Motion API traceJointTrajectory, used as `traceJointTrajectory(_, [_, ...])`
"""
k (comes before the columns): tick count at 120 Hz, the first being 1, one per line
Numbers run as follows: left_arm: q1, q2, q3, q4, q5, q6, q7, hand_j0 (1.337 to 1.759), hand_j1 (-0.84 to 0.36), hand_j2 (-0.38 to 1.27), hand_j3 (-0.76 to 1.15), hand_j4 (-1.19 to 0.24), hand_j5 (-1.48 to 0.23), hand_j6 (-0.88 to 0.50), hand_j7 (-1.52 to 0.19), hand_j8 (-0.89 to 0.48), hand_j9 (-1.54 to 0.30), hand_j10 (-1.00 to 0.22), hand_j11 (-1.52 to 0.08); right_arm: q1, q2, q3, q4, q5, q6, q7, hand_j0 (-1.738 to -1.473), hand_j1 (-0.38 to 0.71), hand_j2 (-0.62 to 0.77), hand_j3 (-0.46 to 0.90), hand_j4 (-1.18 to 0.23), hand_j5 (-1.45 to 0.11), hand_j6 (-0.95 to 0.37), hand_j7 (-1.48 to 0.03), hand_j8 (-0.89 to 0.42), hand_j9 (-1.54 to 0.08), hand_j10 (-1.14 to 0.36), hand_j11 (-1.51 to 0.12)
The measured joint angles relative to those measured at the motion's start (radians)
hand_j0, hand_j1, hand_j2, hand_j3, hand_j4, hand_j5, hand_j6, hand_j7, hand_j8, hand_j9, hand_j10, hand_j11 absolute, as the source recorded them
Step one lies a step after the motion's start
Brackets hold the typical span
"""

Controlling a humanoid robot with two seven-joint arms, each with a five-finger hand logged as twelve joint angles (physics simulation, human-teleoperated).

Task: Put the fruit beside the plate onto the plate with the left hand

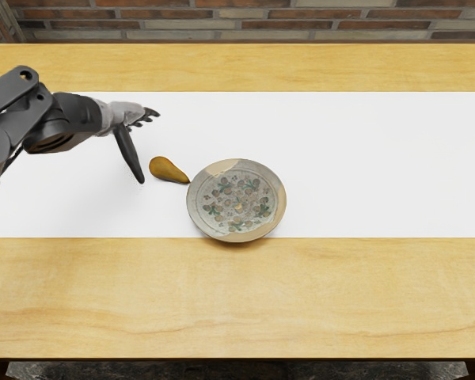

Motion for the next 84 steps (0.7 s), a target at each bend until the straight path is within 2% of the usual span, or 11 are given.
traceJointTrajectory(18, [-0.045, -0.027, 0.118, -0.019, 0.077, 0.152, 0.0, 1.658, 0.32, 0.01, 0.0, -0.03, -0.03, -0.03, -0.03, -0.03, -0.03, -0.03, -0.03, 0.0, 0.0, 0.0, 0.0, 0.0, 0.0, 0.0, -1.658, -0.35, 0.0, 0.0, 0.0, 0.0, 0.0, 0.0, 0.0, 0.0, 0.0, 0.0])
traceJointTrajectory(24, [-0.071, -0.042, 0.176, -0.02, 0.088, 0.171, 0.0, 1.658, 0.32, 0.01, 0.0, -0.03, -0.03, -0.03, -0.03, -0.03, -0.03, -0.03, -0.03, 0.0, 0.0, 0.0, 0.0, 0.0, 0.0, 0.0, -1.658, -0.35, 0.0, 0.0, 0.0, 0.0, 0.0, 0.0, 0.0, 0.0, 0.0, 0.0])
traceJointTrajectory(49, [-0.075, -0.122, 0.319, -0.011, 0.104, 0.199, 0.0, 1.658, 0.32, 0.01, 0.0, -0.03, -0.03, -0.03, -0.03, -0.03, -0.03, -0.03, -0.03, 0.0, 0.0, 0.0, 0.0, 0.0, 0.0, 0.0, -1.658, -0.35, 0.0, 0.0, 0.0, 0.0, 0.0, 0.0, 0.0, 0.0, 0.0, 0.0])
traceJointTrajectory(75, [-0.079, -0.184, 0.372, 0.045, 0.106, 0.205, 0.0, 1.658, 0.32, 0.01, 0.0, -0.03, -0.04, -0.03, -0.04, -0.03, -0.04, -0.03, -0.04, 0.0, 0.0, 0.0, 0.0, 0.0, -0.001, 0.0, -1.658, -0.35, 0.0, 0.0, 0.0, 0.0, 0.0, 0.0, 0.0, 0.0, 0.0, 0.0])
traceJointTrajectory(84, [-0.093, -0.184, 0.378, 0.063, 0.107, 0.254, 0.0, 1.658, 0.32, 0.01, 0.0, -0.03, -0.04, -0.03, -0.04, -0.03, -0.04, -0.03, -0.04, 0.0, 0.0, 0.0, 0.0, 0.0, 0.0, 0.0, -1.658, -0.35, 0.0, 0.0, 0.0, 0.0, 0.0, 0.0, 0.0, 0.0, 0.0, 0.0])
